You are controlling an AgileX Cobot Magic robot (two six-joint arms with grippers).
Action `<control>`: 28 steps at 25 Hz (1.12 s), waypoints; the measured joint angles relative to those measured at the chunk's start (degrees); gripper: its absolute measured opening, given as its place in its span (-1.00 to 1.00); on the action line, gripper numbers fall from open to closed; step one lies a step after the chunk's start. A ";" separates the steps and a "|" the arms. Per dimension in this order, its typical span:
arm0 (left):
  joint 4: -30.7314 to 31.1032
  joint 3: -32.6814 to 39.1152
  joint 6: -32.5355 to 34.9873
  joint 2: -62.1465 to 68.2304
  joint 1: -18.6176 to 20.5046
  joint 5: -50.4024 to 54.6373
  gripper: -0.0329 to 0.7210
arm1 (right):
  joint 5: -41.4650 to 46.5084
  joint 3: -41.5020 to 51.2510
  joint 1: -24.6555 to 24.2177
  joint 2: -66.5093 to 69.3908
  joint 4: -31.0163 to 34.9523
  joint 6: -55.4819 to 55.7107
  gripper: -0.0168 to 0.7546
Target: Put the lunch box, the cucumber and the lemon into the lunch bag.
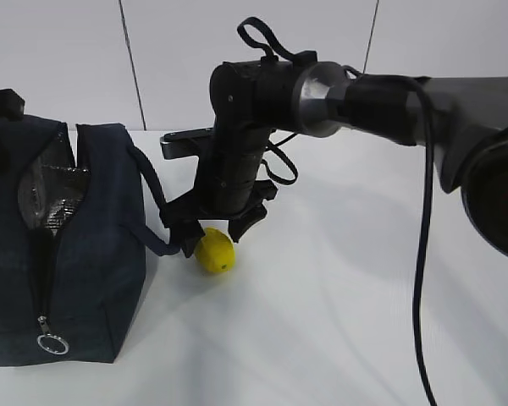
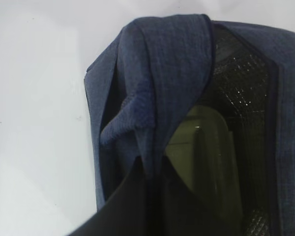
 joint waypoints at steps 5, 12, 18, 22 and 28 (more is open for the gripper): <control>-0.33 0.00 0.00 0.00 0.00 0.00 -0.93 | -0.56 0.00 0.00 1.30 -0.11 0.02 0.59; -0.45 0.00 0.00 0.00 0.00 -0.25 -0.93 | -0.92 0.00 0.00 2.99 -0.42 0.02 0.55; -0.45 0.00 0.00 0.00 0.00 -0.39 -0.93 | -1.04 0.00 0.00 3.22 -0.54 0.02 0.18; -0.45 0.00 0.00 0.00 0.00 -0.49 -0.93 | 0.55 -0.53 0.00 3.22 -1.20 0.02 0.15; -0.45 0.00 0.00 0.00 0.00 -0.49 -0.93 | 6.83 -4.54 -0.60 2.84 -3.83 0.02 0.15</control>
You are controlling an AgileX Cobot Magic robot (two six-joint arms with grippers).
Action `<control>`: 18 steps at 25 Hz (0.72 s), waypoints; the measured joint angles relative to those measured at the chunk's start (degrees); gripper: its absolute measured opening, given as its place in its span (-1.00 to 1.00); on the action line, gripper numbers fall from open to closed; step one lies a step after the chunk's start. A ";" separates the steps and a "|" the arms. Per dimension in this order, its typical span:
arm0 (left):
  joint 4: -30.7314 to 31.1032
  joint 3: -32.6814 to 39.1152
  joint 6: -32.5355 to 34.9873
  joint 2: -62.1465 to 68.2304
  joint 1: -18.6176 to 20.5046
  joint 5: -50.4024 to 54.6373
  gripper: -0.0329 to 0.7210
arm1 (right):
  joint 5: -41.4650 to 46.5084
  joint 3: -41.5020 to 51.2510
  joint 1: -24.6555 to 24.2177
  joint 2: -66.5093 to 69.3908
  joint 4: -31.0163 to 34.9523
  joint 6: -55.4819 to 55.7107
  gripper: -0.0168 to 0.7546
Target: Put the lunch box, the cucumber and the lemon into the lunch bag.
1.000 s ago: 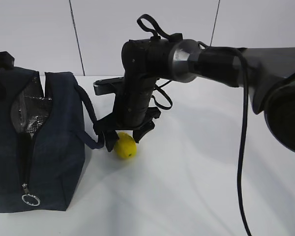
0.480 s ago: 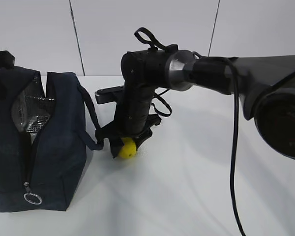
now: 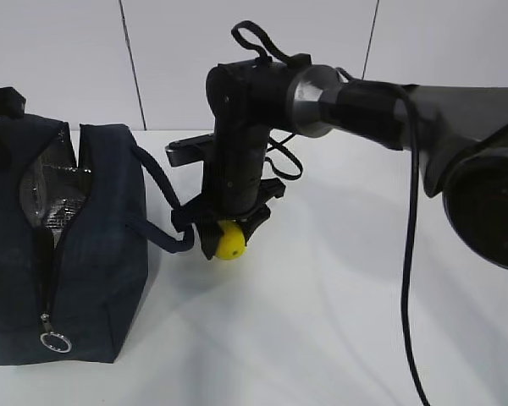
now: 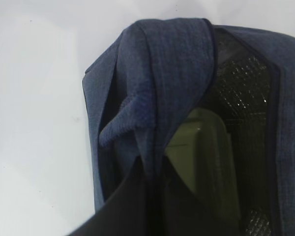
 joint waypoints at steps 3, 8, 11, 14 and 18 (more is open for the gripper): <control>-0.02 0.00 0.00 0.00 0.00 0.00 -0.93 | 0.84 -0.29 -0.52 -2.11 -1.42 -0.14 0.15; -0.12 0.00 0.00 0.00 0.00 0.00 -0.93 | 1.20 -0.43 -2.45 -8.27 -2.38 -0.14 0.15; -0.14 0.00 0.00 0.00 0.00 0.00 -0.93 | 1.33 -0.43 -2.87 -12.42 -1.32 -0.14 0.15; -0.46 0.00 0.00 0.00 0.00 -0.13 -0.93 | 1.67 -0.56 -2.87 -16.21 4.06 -0.14 0.15; -2.33 0.00 0.00 0.00 0.00 -0.53 -0.93 | 1.98 -0.55 -2.87 -18.47 15.00 -0.26 0.15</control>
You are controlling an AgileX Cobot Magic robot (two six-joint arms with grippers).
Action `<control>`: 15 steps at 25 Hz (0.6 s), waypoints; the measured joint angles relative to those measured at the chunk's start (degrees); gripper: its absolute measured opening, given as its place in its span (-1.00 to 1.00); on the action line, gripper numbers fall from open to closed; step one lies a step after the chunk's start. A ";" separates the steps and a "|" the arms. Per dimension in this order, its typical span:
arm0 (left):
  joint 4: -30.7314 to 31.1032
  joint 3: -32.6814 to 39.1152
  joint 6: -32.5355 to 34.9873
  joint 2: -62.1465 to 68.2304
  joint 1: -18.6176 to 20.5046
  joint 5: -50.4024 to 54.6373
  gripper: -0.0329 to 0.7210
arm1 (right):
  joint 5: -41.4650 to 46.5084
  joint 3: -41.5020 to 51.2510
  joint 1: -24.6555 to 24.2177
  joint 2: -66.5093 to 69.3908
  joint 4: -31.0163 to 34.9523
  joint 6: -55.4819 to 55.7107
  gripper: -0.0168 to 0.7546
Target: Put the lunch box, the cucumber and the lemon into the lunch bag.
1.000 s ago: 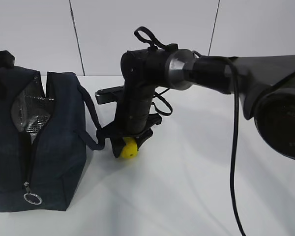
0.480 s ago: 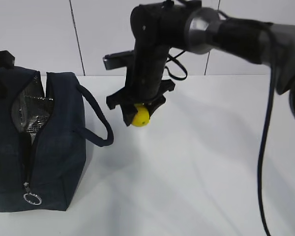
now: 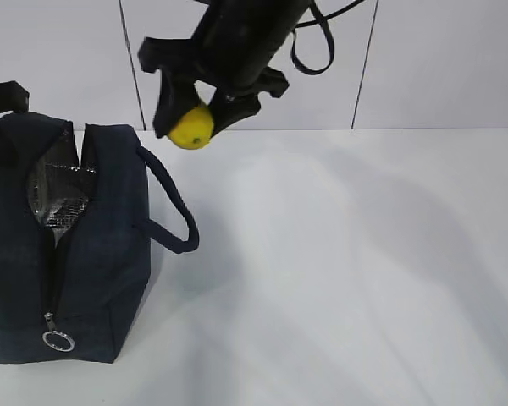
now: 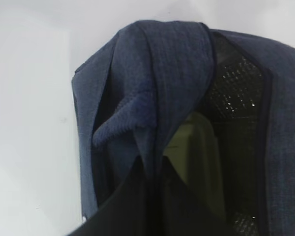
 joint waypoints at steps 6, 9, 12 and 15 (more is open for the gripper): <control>-3.77 0.00 0.00 0.00 0.00 -0.74 -0.93 | -0.22 0.00 3.25 -0.05 10.99 -1.75 0.15; -6.27 0.00 0.00 0.00 0.00 -1.35 -0.93 | -2.73 0.00 6.05 -0.05 11.95 -2.58 0.14; -8.13 0.00 0.00 0.00 0.00 -1.65 -0.93 | -6.64 0.00 7.80 0.27 12.68 -3.04 0.14; -9.29 0.00 0.05 0.00 0.00 -1.70 -0.93 | -9.33 0.00 8.31 1.45 13.62 -4.29 0.14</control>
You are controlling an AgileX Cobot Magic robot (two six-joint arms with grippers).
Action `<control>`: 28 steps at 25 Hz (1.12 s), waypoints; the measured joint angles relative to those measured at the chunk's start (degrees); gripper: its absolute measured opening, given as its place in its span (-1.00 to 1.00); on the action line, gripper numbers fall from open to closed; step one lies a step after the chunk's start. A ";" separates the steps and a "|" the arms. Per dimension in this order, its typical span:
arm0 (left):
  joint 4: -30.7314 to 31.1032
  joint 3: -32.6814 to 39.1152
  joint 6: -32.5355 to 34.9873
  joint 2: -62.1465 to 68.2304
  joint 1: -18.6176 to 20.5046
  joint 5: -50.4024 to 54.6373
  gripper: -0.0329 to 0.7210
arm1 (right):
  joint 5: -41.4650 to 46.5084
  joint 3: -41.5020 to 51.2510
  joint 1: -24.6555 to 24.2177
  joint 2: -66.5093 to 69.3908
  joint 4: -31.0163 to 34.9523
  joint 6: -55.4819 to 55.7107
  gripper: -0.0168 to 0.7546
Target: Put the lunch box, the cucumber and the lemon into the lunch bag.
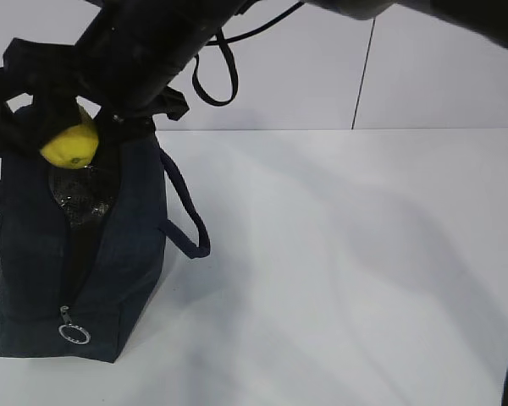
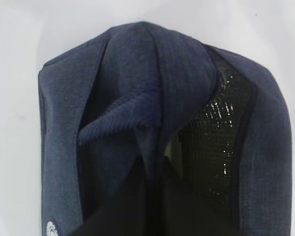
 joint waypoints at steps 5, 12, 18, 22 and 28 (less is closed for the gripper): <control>-0.45 0.00 0.62 0.00 0.00 -0.09 -0.93 | -0.58 0.00 0.00 4.27 0.28 -3.28 0.27; -0.45 0.00 1.20 0.00 0.00 -0.09 -0.93 | 0.08 -0.38 0.00 6.02 1.29 -4.43 0.70; -0.45 0.00 1.43 0.00 0.00 -0.09 -0.93 | 7.98 -6.17 -1.07 6.02 1.09 -4.43 0.46; -0.45 0.00 1.46 0.00 0.00 -0.09 -0.93 | 9.20 -11.62 -2.47 6.02 -5.43 -1.89 0.36; -0.45 0.00 1.55 0.00 0.00 -0.09 -0.93 | 9.91 -13.66 -4.97 5.91 -15.37 3.45 0.34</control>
